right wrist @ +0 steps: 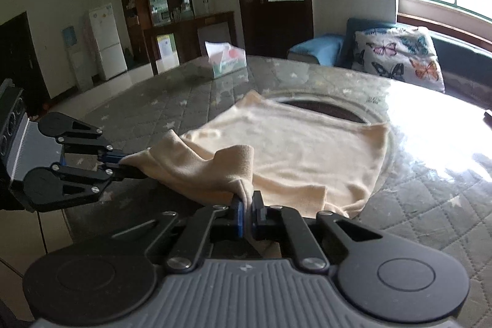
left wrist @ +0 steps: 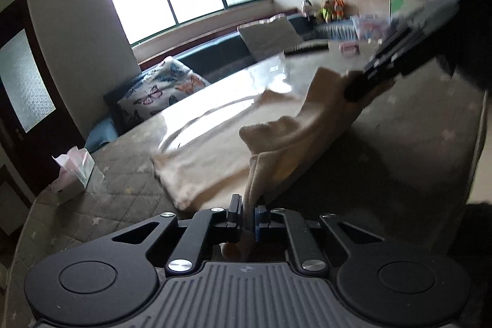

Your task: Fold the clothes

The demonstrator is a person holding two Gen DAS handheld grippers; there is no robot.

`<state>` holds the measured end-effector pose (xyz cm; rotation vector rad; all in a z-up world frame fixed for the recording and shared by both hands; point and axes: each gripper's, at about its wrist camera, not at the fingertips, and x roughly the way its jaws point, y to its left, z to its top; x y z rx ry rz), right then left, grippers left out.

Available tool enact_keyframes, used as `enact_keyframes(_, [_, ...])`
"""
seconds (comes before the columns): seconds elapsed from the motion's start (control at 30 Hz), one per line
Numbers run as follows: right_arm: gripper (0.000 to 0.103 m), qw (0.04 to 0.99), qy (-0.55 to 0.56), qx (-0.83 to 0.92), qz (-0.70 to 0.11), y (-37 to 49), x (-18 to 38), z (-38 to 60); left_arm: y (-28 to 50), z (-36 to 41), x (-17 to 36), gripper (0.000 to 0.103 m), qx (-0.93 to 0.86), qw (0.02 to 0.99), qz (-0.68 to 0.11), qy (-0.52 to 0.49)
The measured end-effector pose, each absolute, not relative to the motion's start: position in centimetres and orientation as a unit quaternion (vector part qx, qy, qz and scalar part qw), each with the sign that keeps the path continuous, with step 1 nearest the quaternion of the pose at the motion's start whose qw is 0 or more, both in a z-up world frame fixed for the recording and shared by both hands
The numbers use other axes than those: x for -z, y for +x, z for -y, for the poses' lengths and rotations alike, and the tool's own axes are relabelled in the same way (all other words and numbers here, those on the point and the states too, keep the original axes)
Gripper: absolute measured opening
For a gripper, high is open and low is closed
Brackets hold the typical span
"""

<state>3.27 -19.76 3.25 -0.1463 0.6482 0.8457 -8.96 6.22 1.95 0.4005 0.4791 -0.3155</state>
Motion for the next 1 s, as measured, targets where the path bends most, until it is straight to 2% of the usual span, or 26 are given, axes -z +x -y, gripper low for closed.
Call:
enact_keyframes(0.27, [0.004,0.864,-0.065,-0.418,-0.273,-2.8,-6.6,24.1,-15.9,-4.4,-7.1,0.008,0.189,0.943,-0.215,0.172])
enact_keyframes(0.4, [0.004,0.864,-0.069,-0.427,-0.256,-6.1,-8.6,25.7,-16.0,-4.2,-8.2,0.008,0.200,0.942,-0.219,0.159])
enact_keyframes(0.67, [0.004,0.873,-0.080,-0.403,-0.264,-2.0,-8.5,24.1,-8.8,-4.5,-6.7,0.009,0.183,0.937,-0.260,0.144])
enact_keyframes(0.93, [0.004,0.876,-0.080,-0.361,-0.310,6.1,-5.2,20.5,-0.2,-5.6,-1.7,0.009,0.155,0.926,-0.324,0.122])
enact_keyframes(1.0, [0.004,0.875,-0.076,-0.350,-0.325,7.6,-3.6,19.8,0.9,-5.7,-0.4,0.012,0.146,0.923,-0.334,0.121])
